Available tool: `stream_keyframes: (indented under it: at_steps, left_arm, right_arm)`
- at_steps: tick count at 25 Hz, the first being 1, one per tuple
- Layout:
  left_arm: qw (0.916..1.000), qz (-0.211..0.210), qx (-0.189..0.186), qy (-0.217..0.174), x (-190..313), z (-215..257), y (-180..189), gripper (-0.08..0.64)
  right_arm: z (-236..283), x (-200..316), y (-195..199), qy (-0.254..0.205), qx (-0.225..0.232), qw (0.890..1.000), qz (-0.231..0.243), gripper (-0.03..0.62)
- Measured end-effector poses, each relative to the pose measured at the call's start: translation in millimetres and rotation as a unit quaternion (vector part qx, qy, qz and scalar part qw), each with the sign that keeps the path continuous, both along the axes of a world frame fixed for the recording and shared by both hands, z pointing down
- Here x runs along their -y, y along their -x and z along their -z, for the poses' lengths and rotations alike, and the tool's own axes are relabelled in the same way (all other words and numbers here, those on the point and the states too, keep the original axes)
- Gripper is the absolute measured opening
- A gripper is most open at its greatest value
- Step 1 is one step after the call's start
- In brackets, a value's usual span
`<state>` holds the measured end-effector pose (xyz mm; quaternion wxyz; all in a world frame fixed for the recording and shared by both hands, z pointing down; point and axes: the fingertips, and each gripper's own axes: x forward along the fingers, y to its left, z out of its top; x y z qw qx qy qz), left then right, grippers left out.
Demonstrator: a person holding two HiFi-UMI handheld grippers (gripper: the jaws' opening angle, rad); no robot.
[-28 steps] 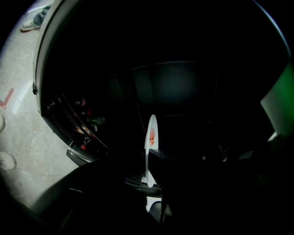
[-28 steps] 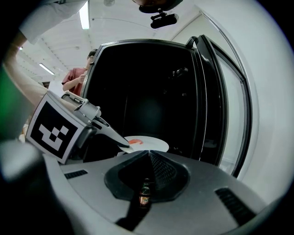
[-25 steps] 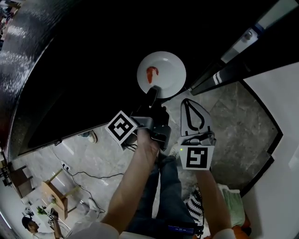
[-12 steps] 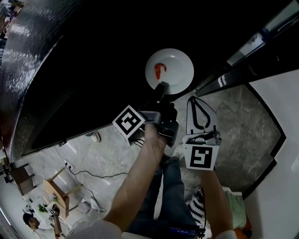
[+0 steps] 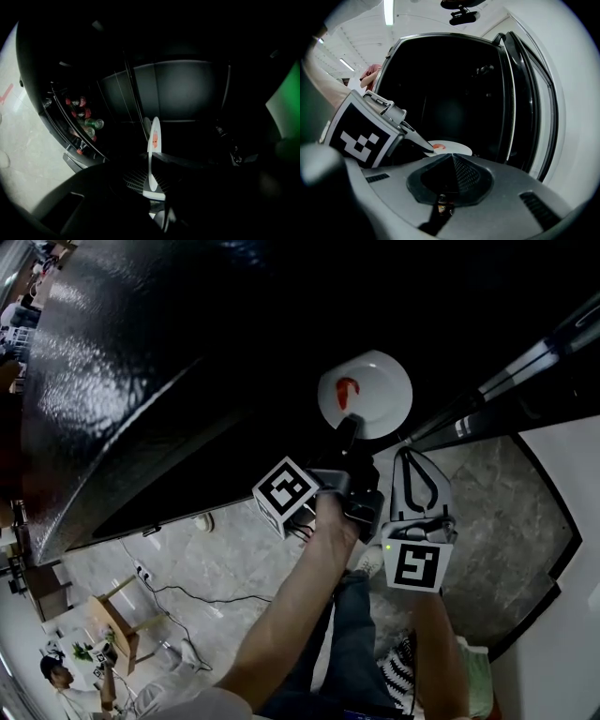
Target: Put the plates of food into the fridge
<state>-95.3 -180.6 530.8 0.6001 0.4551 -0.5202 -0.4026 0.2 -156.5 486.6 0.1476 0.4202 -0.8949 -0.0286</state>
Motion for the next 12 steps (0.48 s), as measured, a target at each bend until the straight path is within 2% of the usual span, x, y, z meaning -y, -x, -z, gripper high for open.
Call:
stream_keyframes:
  at_steps: [12]
  left_arm:
    - [1.0,-0.001,-0.006,-0.005,16,0,-1,0.015]
  right_arm:
    - [3,13,-3,-0.01,-0.006,1.0,-0.006,0.009]
